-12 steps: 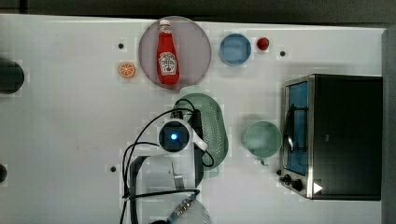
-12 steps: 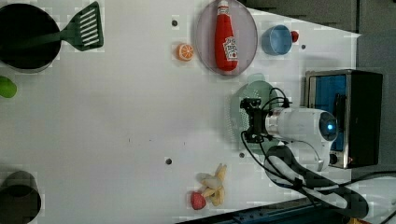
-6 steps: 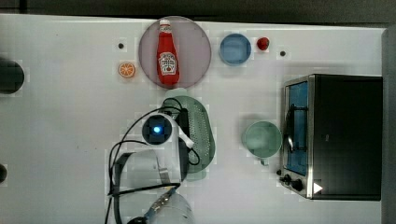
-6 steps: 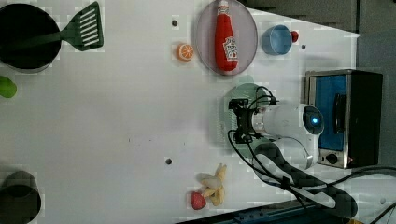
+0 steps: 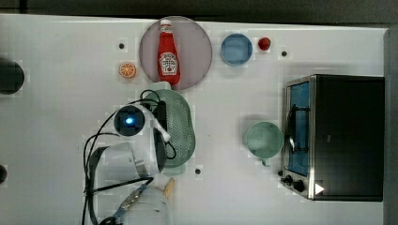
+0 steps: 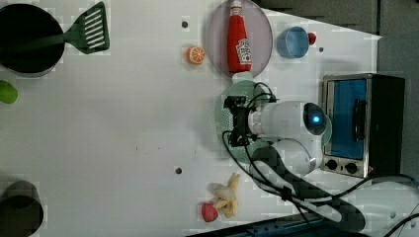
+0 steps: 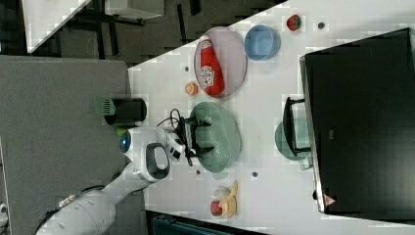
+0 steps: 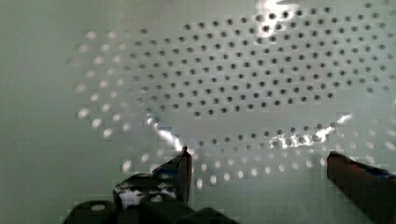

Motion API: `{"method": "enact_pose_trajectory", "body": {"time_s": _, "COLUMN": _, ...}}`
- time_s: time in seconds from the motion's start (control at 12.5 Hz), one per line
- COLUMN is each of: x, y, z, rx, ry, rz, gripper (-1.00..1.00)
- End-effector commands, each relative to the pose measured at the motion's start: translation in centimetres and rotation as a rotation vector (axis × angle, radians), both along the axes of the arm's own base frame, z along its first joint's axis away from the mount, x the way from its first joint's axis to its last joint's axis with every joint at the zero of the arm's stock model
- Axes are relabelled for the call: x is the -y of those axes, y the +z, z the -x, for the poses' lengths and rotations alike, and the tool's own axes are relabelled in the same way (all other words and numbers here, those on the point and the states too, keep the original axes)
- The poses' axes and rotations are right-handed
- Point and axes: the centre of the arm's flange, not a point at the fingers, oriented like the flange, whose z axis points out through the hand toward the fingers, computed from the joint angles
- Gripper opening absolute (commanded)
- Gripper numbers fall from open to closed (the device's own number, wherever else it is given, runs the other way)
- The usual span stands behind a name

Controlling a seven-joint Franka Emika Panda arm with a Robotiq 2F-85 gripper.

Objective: Drag strainer right to left.

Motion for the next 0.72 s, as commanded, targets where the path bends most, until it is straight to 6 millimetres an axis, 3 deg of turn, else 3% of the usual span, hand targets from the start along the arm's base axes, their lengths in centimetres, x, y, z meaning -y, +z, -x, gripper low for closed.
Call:
{"method": "enact_pose_trajectory", "body": {"time_s": 0.08, "x": -3.7, "y": 0.5, "z": 0.8, "rx": 0.002, "ry": -0.053, "rz": -0.008, "gripper": 1.00}}
{"method": "enact_pose_trajectory", "body": {"time_s": 0.72, "x": -11.3, "y": 0.5, "z": 0.9, "rx": -0.010, "ry": -0.067, "rz": -0.025, "gripper": 1.00}}
